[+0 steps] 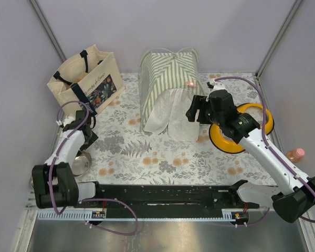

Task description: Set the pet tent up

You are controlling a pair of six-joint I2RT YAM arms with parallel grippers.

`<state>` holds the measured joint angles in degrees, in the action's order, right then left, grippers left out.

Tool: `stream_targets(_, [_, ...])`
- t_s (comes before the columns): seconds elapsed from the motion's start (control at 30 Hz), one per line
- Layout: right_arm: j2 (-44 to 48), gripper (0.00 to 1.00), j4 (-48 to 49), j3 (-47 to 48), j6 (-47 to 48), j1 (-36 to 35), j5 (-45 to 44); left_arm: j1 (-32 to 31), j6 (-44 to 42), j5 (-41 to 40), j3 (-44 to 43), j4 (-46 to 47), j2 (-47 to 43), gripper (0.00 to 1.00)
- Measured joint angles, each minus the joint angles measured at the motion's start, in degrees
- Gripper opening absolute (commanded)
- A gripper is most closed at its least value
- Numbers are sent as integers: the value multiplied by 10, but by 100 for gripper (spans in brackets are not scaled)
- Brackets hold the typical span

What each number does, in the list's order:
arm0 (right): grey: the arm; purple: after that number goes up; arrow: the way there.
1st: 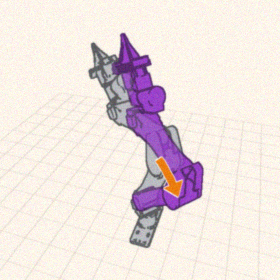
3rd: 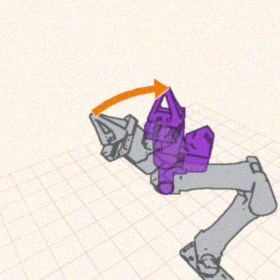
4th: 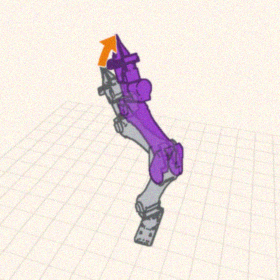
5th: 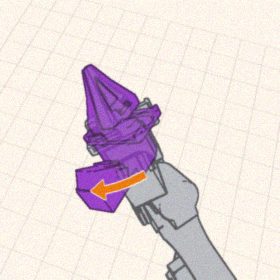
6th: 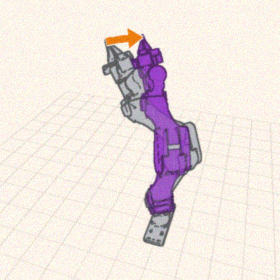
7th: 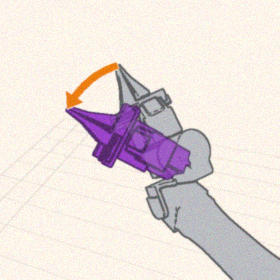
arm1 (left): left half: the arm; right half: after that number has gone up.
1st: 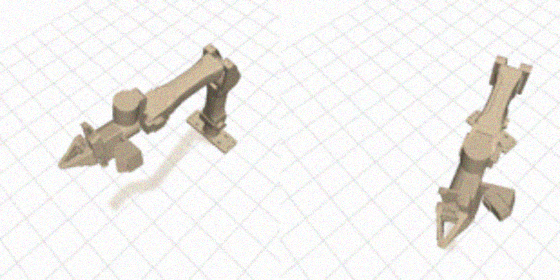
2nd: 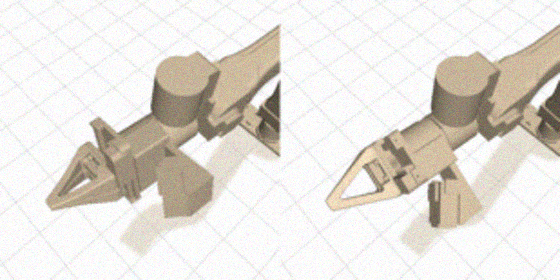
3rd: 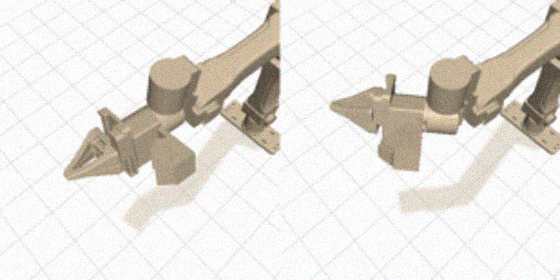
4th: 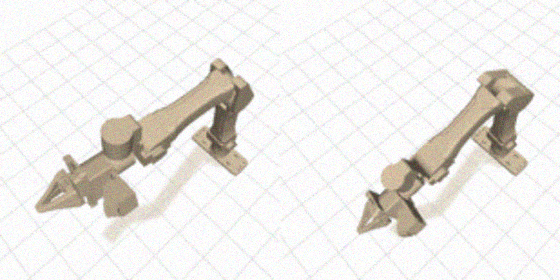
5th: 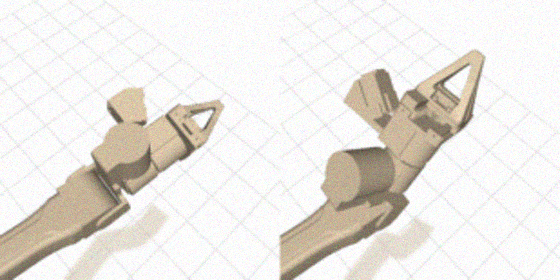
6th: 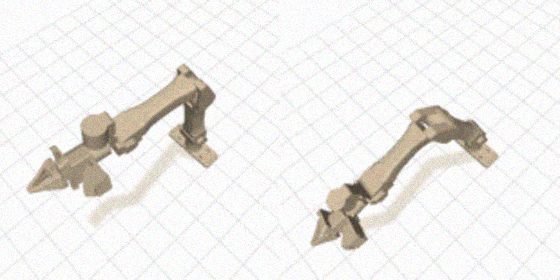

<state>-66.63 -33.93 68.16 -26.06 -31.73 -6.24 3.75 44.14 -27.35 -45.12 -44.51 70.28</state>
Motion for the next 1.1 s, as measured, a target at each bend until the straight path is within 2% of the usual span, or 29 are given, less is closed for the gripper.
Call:
stream_targets(0.23, [15,80,0,0,-6,0,3,73,-2,19,-12,43,107,54])
stream_targets(0.37, [22,80,-2,0,-6,0,2,100,-9,34,-24,58,139,28])
stream_targets(0.47, [24,80,-3,0,-6,0,-2,102,-13,46,-25,68,150,3])
stream_targets(0.5, [25,80,-3,-1,-6,0,-2,102,-15,46,-25,66,150,0])
stream_targets(0.73, [42,80,-32,-19,-19,0,-31,97,-23,24,-27,53,114,0])
stream_targets(0.8, [42,78,-53,-24,-34,0,-57,76,-21,20,-27,53,95,0])
stream_targets(0.93, [44,67,-100,-67,-83,16,-113,-23,-20,5,-27,54,58,0])
stream_targets(1.1, [48,49,-143,-163,-129,72,-154,-163,-18,0,-27,51,19,0])
